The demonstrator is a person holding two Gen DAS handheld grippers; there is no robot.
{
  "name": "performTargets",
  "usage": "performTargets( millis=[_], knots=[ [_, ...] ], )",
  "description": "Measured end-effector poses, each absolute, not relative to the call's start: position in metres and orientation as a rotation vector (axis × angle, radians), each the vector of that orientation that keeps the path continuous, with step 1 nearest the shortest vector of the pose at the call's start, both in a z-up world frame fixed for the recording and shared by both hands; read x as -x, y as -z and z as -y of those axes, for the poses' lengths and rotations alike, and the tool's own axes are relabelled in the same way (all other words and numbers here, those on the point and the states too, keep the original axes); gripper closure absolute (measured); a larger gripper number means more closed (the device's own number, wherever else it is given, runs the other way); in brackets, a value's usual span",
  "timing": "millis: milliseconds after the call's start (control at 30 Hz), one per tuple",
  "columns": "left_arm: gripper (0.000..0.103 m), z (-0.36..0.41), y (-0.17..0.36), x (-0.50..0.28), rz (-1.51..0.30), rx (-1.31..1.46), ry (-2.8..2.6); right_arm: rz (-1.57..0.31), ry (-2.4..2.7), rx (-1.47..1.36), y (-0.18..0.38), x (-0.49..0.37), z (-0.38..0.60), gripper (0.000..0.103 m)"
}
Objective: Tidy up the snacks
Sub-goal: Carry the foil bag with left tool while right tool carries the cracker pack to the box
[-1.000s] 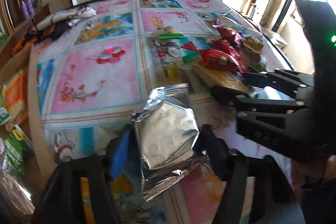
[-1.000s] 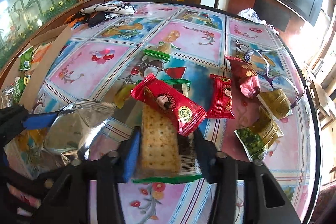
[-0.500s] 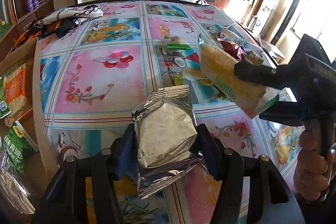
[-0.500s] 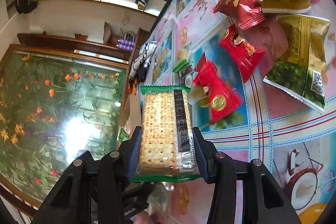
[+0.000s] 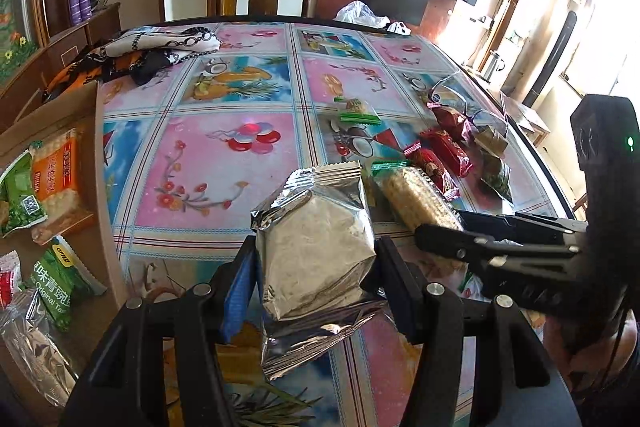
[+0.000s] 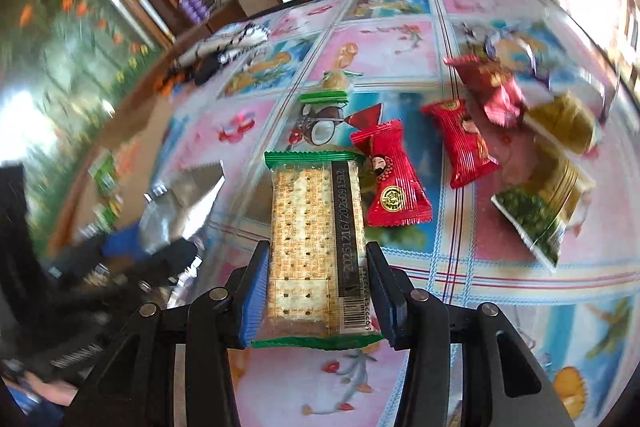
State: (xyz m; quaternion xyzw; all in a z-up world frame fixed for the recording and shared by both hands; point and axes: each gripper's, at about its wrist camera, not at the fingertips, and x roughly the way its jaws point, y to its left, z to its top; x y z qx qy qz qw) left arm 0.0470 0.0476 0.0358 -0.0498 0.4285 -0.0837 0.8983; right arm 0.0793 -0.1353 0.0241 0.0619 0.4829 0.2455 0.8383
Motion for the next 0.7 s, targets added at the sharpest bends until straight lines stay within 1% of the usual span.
performTargets(
  millis=[367, 567, 700],
  knots=[
    [0.046, -0.05, -0.04, -0.044, -0.867, 0.095, 0.166, -0.961, -0.446, 0.086, -0.022, -0.067, 0.12, 0.053],
    [0.046, -0.052, -0.045, -0.042, -0.852, 0.101, 0.172, -0.946, -0.428, 0.112, -0.022, -0.066, 0.116, 0.054],
    [0.046, -0.054, -0.049, -0.039, -0.84, 0.107, 0.183, -0.937, -0.443, 0.078, -0.025, -0.065, 0.118, 0.054]
  ],
)
